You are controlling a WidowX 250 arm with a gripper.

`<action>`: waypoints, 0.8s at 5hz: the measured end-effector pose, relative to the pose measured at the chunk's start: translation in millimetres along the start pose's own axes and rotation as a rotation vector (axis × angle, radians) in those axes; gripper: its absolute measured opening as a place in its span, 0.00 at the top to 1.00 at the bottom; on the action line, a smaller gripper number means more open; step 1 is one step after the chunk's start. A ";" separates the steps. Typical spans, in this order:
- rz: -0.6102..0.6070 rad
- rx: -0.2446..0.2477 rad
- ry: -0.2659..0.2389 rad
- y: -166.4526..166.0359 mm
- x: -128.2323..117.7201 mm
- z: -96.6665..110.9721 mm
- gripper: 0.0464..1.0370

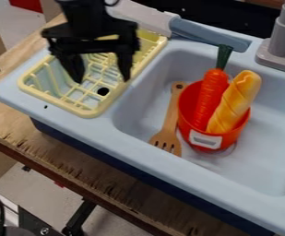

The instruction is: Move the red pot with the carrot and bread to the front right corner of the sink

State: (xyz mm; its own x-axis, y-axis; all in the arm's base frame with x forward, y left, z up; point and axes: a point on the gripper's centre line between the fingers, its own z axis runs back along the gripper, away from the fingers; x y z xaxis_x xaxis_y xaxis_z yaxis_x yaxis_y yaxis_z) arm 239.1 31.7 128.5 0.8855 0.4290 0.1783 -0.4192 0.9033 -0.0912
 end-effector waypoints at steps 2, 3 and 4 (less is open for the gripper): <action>0.068 0.031 -0.013 -24.8 6.5 5.6 0.04; 0.056 0.009 -0.006 -41.9 2.8 -1.6 0.04; 0.055 -0.013 -0.003 -49.6 -3.0 -6.2 0.04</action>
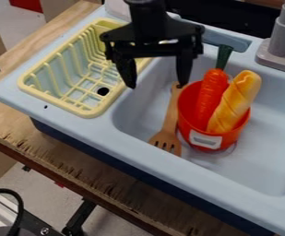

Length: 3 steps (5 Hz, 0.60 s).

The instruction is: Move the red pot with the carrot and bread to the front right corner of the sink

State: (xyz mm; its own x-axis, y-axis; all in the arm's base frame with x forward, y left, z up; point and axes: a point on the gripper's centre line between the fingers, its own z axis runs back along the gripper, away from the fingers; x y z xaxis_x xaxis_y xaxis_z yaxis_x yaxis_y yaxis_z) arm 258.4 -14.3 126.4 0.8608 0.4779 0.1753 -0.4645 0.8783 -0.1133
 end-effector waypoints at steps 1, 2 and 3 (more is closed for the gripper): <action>0.031 -0.049 0.019 -7.9 -3.5 -1.1 0.04; 0.026 -0.042 0.028 -12.7 -11.1 -11.6 0.04; 0.019 -0.026 0.019 -14.7 -14.8 -18.8 0.04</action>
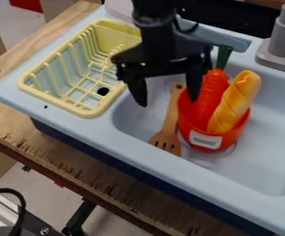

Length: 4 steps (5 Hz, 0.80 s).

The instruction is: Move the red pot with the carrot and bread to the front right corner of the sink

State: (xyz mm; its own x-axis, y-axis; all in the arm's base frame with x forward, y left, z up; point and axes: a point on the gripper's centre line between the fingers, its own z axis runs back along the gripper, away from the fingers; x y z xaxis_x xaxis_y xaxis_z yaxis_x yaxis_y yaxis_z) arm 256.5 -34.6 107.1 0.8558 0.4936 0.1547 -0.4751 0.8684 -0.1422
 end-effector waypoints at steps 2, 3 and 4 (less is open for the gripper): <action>0.001 0.016 -0.021 1.2 -6.2 -16.9 0.04; 0.000 0.014 -0.038 0.4 -5.5 -22.4 0.04; 0.009 0.024 -0.053 0.7 -4.3 -24.4 0.04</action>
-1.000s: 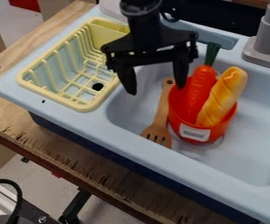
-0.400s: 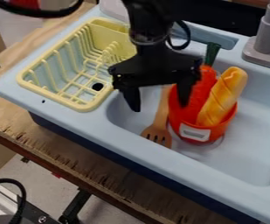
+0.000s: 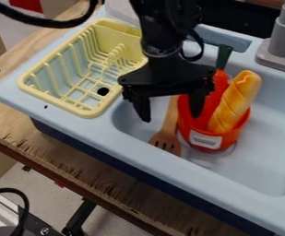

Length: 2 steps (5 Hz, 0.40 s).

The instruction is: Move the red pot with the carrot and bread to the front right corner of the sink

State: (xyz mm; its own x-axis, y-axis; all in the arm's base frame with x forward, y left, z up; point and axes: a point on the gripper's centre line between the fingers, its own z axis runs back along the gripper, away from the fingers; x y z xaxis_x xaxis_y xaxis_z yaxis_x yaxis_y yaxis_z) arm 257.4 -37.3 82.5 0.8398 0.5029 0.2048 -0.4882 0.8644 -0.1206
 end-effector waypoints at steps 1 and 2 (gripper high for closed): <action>-0.003 0.012 -0.001 1.1 -3.0 -5.2 0.04; -0.001 0.022 -0.005 2.0 -2.9 -9.7 0.04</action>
State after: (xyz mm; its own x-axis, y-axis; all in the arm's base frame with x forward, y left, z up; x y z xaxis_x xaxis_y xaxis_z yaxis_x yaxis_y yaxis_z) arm 256.3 -37.0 72.3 0.8391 0.5020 0.2095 -0.4925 0.8647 -0.0992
